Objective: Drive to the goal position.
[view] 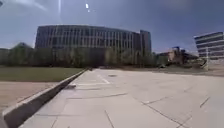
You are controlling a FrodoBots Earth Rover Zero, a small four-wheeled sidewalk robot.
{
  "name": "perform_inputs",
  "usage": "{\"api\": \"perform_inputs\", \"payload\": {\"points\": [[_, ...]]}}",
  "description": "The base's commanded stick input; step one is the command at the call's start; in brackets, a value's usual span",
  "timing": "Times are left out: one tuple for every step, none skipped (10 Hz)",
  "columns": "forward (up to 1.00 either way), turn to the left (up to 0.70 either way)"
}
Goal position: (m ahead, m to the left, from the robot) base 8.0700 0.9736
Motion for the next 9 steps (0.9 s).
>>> {"api": "perform_inputs", "payload": {"points": [[0.70, 0.34], [0.70, 0.22], [0.70, -0.01], [0.70, -0.01], [0.70, -0.01], [0.70, -0.01], [0.70, -0.01], [0.70, -0.01], [0.70, -0.01]]}}
